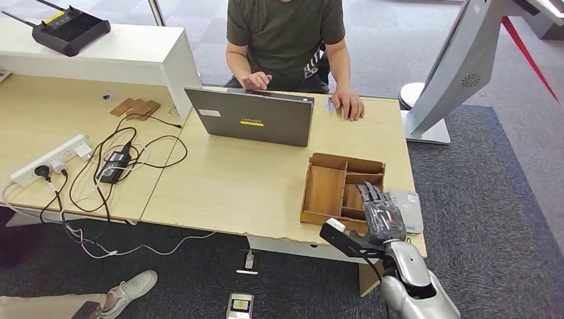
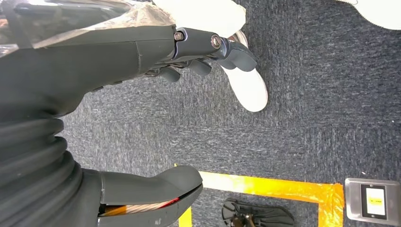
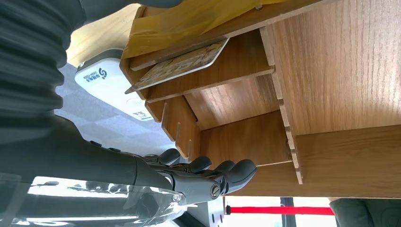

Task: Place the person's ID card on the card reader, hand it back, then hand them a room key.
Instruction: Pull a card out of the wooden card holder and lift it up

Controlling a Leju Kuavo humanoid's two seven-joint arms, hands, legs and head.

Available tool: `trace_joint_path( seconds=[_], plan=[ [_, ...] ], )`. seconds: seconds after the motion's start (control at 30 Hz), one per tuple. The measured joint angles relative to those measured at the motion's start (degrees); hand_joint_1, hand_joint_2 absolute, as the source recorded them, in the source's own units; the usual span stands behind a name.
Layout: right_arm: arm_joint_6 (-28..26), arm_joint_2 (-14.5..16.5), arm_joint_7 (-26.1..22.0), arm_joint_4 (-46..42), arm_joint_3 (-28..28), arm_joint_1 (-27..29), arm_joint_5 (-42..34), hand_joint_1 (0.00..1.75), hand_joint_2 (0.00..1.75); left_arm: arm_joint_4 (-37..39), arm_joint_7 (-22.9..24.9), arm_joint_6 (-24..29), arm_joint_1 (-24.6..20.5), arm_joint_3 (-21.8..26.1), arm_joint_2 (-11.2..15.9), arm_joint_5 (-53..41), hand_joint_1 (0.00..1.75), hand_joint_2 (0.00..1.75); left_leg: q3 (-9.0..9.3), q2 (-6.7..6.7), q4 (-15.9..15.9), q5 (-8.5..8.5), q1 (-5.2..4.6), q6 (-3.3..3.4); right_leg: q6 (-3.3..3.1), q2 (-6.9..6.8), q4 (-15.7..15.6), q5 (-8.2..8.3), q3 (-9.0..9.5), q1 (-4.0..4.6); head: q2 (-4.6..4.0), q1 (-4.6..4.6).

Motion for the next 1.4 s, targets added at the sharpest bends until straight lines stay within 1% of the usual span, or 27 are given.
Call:
trace_joint_path(
  seconds=[0.03, 0.07, 0.1, 0.6, 0.87, 1.03, 1.17, 1.3, 1.4],
  plan=[
    [-0.05, -0.01, 0.01, 0.00, -0.02, 0.00, 0.01, 1.35, 1.75, 0.00, 0.00, -0.04, 0.00, 0.00, 0.00, -0.07, 0.00, 1.75, 0.00, 0.00, 0.00, 0.00, 0.00, 0.00, 0.00, 0.00, 0.00, 0.00, 0.00, 0.00, 0.00, -0.01],
    [-0.10, -0.01, 0.01, 0.01, -0.05, 0.01, 0.02, 1.72, 1.75, 0.00, 0.00, -0.09, 0.00, 0.00, 0.00, -0.12, 0.00, 1.75, 0.00, 0.00, 0.00, 0.00, 0.00, 0.00, 0.00, 0.00, 0.00, 0.00, 0.00, 0.00, 0.00, -0.01],
    [-0.15, -0.01, 0.01, 0.01, -0.09, 0.01, 0.01, 1.75, 1.75, 0.00, 0.00, -0.14, 0.00, 0.00, 0.00, -0.15, 0.00, 1.75, 0.00, 0.00, 0.00, 0.00, 0.00, 0.00, 0.00, 0.00, 0.00, 0.00, 0.00, 0.00, 0.00, 0.00],
    [-0.84, -0.07, 0.00, 0.25, -0.45, 0.03, -0.24, 1.75, 1.75, 0.00, 0.02, -0.22, -0.03, 0.00, 0.00, -0.52, 0.00, 1.75, 0.01, 0.01, 0.00, 0.00, 0.00, 0.00, 0.00, 0.00, 0.00, 0.00, 0.00, 0.00, 0.00, -0.01],
    [1.09, 0.01, 0.45, 0.95, -0.40, -0.29, -0.72, 1.75, 1.75, 0.00, 0.33, -0.30, -0.28, -0.01, 0.00, -0.82, 0.00, 1.75, 0.03, 0.01, 0.00, 0.00, 0.00, 0.00, 0.00, 0.00, 0.00, 0.00, 0.02, 0.00, 0.00, 0.01],
    [-0.24, -0.11, -0.29, 0.75, -0.39, -0.51, -1.36, 1.75, 1.75, 0.00, 0.27, -0.30, -0.24, 0.00, 0.01, -0.82, 0.00, 1.75, 0.02, 0.00, 0.00, 0.01, 0.00, -0.01, 0.02, 0.00, 0.00, 0.02, 0.02, 0.00, 0.00, 0.00],
    [-2.22, -0.90, -0.49, -2.71, -0.85, -0.84, -1.05, 1.75, 1.75, 0.00, -0.07, -0.32, -0.09, 0.00, 0.02, -0.82, 0.00, 1.75, 0.02, 0.00, 0.01, 0.02, -0.01, -0.01, 0.03, 0.00, 0.00, 0.05, 0.02, -0.01, 0.00, 0.01],
    [-2.85, -1.83, -0.54, -8.22, -2.16, -1.43, -0.25, 1.75, 1.75, 0.00, -0.40, -0.39, 0.10, 0.02, 0.05, -0.91, 0.00, 1.75, 0.02, 0.01, 0.01, 0.03, 0.00, -0.01, 0.03, 0.01, 0.00, 0.05, 0.01, -0.01, 0.00, -0.01],
    [-4.97, -2.18, -1.56, -12.46, -3.30, -1.93, 0.23, 1.75, 1.75, 0.00, -0.60, -0.40, 0.14, 0.01, 0.07, -1.31, 0.00, 1.75, 0.02, 0.01, 0.01, 0.03, 0.00, -0.01, 0.03, 0.01, 0.00, 0.05, 0.00, -0.01, 0.00, 0.00]
  ],
)
